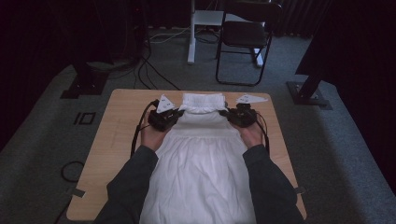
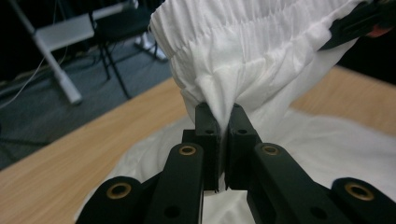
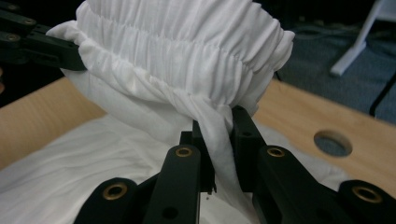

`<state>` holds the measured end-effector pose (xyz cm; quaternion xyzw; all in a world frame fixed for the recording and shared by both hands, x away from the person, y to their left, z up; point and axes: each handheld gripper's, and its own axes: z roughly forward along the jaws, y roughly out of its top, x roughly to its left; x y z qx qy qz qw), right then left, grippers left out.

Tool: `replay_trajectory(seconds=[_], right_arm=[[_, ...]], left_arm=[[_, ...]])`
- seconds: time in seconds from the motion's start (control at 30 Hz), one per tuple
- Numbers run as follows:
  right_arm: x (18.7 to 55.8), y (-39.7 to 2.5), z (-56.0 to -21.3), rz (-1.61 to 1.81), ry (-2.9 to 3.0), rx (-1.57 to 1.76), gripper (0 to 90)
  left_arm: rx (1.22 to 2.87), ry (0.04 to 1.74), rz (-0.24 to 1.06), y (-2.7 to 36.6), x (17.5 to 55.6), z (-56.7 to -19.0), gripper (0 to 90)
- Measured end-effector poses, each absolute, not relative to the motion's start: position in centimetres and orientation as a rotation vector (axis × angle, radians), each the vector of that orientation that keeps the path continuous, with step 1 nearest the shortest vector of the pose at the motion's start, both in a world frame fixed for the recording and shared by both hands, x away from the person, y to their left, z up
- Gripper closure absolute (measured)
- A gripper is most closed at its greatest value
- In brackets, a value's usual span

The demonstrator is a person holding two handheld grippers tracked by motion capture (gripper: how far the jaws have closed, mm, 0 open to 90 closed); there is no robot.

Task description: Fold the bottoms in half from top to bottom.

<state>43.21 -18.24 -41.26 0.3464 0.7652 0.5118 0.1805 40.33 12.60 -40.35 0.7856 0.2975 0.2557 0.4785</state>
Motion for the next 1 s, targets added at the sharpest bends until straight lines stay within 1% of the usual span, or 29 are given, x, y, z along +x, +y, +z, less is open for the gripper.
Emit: replay_trajectory(seconds=[0.13,0.23,0.27,0.3,0.33,0.43,0.47,0.5,0.53,0.57,0.63,0.7,0.8,1.0], right_arm=[[40.5,-18.7,-40.4,1.430,2.174,0.879,83.4],[38.4,-19.1,-41.2,1.430,2.199,0.854,83.4],[38.4,-19.1,-41.2,1.430,2.199,0.854,83.4],[37.7,-19.1,-41.9,1.427,2.215,0.855,83.4],[36.5,-19.1,-43.5,1.407,2.249,0.855,83.4],[35.2,-19.1,-46.4,1.383,2.309,0.883,83.4],[35.2,-19.1,-46.4,1.383,2.309,0.883,83.4],[34.6,-19.1,-48.0,1.370,2.341,0.905,83.4],[34.0,-19.0,-50.4,1.344,2.396,0.940,83.4],[33.8,-18.8,-51.4,1.321,2.422,0.950,83.4],[33.5,-18.5,-53.0,1.293,2.461,0.972,83.3],[33.4,-18.1,-54.1,1.264,2.485,0.982,83.2],[33.3,-17.3,-55.3,1.214,2.516,0.981,83.2],[33.3,-17.2,-56.0,1.231,2.499,1.010,83.0]], left_arm=[[1.931,0.660,0.606,12.9,37.6,-40.1,86.8],[1.950,0.639,0.574,12.9,35.6,-41.2,86.8],[1.950,0.639,0.574,12.9,35.6,-41.2,86.8],[1.978,0.624,0.576,12.8,34.5,-42.4,86.8],[1.990,0.626,0.572,12.9,34.0,-43.1,86.8],[2.048,0.642,0.509,12.9,32.8,-46.3,86.8],[2.048,0.642,0.509,12.9,32.8,-46.3,86.7],[2.088,0.672,0.458,13.0,32.4,-48.7,86.7],[2.098,0.691,0.420,13.1,32.3,-49.9,86.7],[2.112,0.712,0.391,13.2,32.2,-51.0,86.7],[2.145,0.738,0.370,13.3,32.0,-52.8,86.4],[2.149,0.776,0.330,13.7,32.0,-54.1,86.1],[2.171,0.799,0.317,13.8,32.0,-55.6,85.9],[2.171,0.807,0.332,13.6,31.9,-55.6,85.3]])
